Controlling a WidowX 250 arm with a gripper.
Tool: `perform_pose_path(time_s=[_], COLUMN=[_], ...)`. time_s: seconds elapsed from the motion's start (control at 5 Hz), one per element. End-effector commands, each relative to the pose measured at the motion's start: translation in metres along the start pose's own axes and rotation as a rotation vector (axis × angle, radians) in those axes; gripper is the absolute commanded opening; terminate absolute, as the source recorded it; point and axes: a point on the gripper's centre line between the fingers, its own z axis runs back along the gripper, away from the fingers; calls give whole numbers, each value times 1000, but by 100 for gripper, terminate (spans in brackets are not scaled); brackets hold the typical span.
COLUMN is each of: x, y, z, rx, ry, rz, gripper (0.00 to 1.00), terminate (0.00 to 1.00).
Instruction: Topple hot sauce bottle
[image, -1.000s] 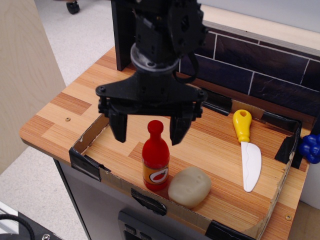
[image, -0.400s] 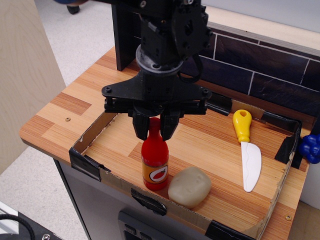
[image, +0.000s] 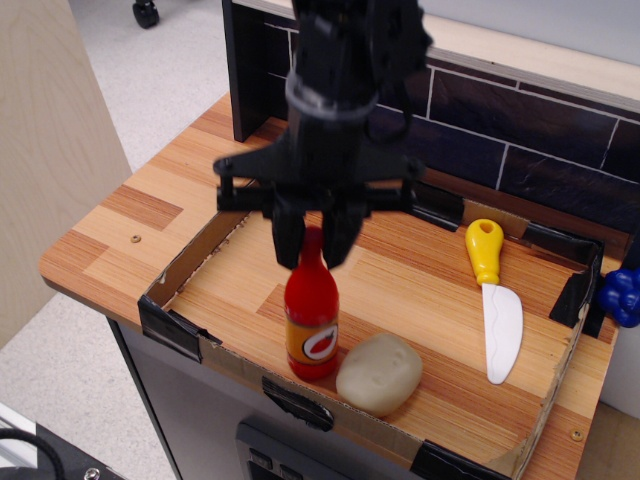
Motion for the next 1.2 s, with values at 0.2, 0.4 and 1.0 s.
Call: perform_pose_path(time_s=[0.2,0.4,1.0], x=[36,55,95], y=[-7,-16,-27], z=[-16,-27,-61], rx=[121,129,223], ry=[146,29,-192], rz=[6,34,57], gripper=[0,0,0], terminate=[0,0,0])
